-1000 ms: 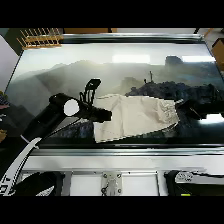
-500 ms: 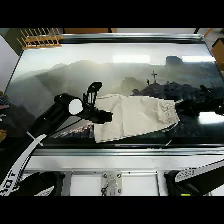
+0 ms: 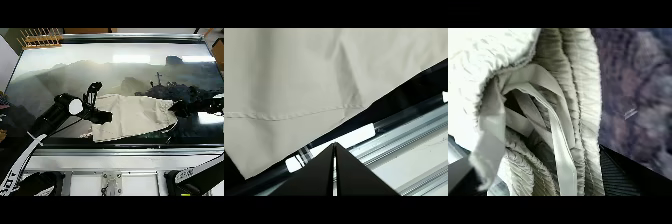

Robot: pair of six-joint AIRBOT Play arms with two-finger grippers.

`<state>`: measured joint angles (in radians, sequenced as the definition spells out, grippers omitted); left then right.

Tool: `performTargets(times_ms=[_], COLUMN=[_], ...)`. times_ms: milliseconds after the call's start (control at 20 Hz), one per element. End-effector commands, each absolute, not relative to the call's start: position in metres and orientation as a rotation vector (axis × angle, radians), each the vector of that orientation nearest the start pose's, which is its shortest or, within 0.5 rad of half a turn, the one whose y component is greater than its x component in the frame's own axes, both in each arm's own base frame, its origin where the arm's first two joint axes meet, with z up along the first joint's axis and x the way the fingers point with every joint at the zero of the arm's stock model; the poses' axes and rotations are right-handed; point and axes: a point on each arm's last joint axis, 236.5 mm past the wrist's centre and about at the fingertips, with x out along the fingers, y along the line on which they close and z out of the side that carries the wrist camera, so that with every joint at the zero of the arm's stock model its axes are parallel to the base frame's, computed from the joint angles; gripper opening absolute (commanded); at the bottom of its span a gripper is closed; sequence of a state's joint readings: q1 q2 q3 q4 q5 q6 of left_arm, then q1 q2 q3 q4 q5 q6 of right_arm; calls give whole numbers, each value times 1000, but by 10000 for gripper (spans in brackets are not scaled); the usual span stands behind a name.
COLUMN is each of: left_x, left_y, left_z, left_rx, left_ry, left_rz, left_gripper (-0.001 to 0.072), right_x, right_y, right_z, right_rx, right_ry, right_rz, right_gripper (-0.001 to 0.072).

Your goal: Fold the clothes and pants, and hang the long-sleeved shirts on hangers.

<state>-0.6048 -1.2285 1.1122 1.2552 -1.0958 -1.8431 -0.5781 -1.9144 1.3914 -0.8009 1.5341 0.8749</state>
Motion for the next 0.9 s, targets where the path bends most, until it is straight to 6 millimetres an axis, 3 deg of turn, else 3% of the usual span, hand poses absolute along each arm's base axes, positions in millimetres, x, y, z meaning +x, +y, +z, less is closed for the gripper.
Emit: performTargets(times_ms=[0, 850], left_x=[279, 281], left_y=[-272, -273], left_z=[25, 25], left_rx=[-146, -148], left_ry=[1345, 1337], left_rz=[-505, -505], left_gripper=[4, 3], right_x=[384, 371], right_y=[-33, 89], right_z=[-98, -96], right_rx=[738, 534], right_ry=[1439, 1595], right_rz=[643, 890], right_gripper=[720, 710])
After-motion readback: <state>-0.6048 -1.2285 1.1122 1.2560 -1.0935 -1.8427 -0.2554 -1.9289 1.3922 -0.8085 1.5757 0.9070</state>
